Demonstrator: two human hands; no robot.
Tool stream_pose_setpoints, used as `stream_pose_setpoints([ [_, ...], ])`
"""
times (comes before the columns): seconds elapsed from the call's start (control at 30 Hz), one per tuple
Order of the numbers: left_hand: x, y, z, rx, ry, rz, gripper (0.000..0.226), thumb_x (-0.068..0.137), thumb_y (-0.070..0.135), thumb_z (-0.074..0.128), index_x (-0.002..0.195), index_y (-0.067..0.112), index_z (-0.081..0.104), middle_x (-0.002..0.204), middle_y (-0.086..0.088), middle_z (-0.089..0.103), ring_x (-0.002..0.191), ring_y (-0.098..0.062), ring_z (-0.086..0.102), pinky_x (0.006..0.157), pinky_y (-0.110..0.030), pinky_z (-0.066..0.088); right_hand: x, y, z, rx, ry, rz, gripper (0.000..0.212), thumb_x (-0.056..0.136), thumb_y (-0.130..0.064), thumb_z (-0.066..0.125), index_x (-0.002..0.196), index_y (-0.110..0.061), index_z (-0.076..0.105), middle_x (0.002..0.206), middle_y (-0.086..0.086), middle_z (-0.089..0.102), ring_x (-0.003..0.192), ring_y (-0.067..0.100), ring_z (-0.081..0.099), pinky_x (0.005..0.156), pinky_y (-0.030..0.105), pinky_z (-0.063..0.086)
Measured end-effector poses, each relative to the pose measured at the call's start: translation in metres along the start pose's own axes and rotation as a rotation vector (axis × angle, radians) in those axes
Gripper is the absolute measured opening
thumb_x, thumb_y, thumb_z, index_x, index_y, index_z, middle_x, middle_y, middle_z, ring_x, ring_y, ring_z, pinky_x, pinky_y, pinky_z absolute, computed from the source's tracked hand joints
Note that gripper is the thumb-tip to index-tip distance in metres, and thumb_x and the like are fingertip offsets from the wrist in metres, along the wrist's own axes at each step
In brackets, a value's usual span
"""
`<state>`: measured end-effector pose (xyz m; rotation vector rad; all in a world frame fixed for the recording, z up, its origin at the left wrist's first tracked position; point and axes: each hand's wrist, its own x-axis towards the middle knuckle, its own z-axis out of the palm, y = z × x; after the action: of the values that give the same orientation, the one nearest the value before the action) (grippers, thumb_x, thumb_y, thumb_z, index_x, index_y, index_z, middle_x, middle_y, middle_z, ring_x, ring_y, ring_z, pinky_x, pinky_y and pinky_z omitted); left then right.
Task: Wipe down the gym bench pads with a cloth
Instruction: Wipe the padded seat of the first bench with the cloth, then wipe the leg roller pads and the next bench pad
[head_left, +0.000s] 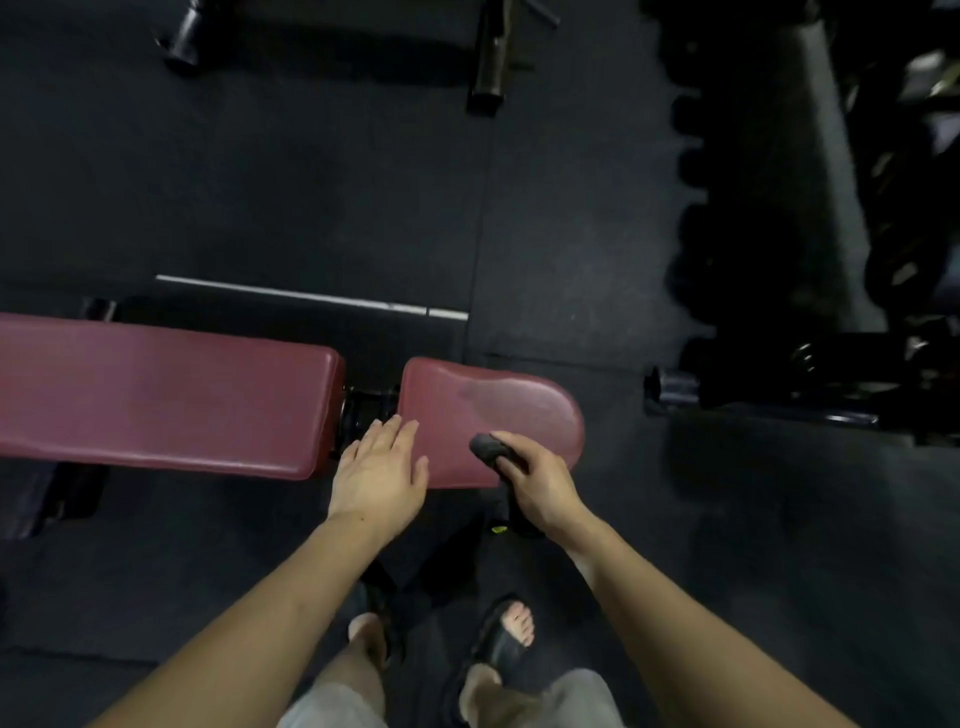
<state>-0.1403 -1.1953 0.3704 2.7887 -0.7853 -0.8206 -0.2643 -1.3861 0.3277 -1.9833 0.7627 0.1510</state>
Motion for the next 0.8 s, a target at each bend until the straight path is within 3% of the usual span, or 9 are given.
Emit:
stream_pose_setpoints([
  [0.13,-0.045,0.067,-0.074,-0.058,0.111,0.039,0.057,0.107,0.043,0.033,0.161,0.022,0.028,0.169,-0.001,0.024,0.157,-0.019,0.015,0.127,-0.042,0.018,-0.049,-0.058,-0.09,-0.027,0.07,-0.057,0.032,0.101,-0.019,0.063,0.133,-0.024,0.065,0.128,-0.007,0.068,0.114,0.009,0.06,0.093,0.018,0.04],
  [0.23,-0.077,0.111,-0.124,-0.108,0.19,0.082,0.056,0.108,0.04,0.034,0.16,0.022,0.031,0.169,0.0,0.024,0.157,-0.019,0.015,0.127,-0.042,0.018,-0.086,-0.104,-0.147,0.017,0.132,-0.067,0.027,0.103,-0.022,0.061,0.129,-0.029,0.064,0.124,-0.014,0.067,0.112,0.006,0.061,0.092,0.017,0.043],
  [0.43,-0.115,0.168,-0.204,-0.202,0.361,0.159,0.053,0.107,0.037,0.04,0.157,0.022,0.036,0.169,0.002,0.024,0.157,-0.017,0.014,0.126,-0.042,0.022,-0.123,-0.178,-0.225,-0.063,0.315,-0.279,0.029,0.102,-0.014,0.062,0.13,-0.021,0.066,0.132,-0.014,0.06,0.12,-0.003,0.054,0.108,0.017,0.04],
  [0.57,-0.108,0.19,-0.24,-0.136,0.355,0.261,0.053,0.106,0.038,0.039,0.157,0.025,0.035,0.169,0.004,0.023,0.158,-0.016,0.012,0.126,-0.037,0.017,-0.123,-0.209,-0.26,-0.089,0.428,-0.374,0.028,0.104,-0.017,0.061,0.131,-0.02,0.066,0.132,-0.014,0.056,0.121,-0.009,0.051,0.104,0.006,0.033],
  [0.8,-0.086,0.243,-0.261,-0.108,0.244,0.382,0.052,0.107,0.037,0.038,0.158,0.027,0.033,0.169,0.005,0.023,0.157,-0.013,0.014,0.126,-0.033,0.017,-0.131,-0.19,-0.324,-0.028,0.616,-0.367,0.03,0.1,-0.015,0.067,0.13,-0.018,0.067,0.135,-0.011,0.06,0.127,0.004,0.056,0.11,0.02,0.04],
])
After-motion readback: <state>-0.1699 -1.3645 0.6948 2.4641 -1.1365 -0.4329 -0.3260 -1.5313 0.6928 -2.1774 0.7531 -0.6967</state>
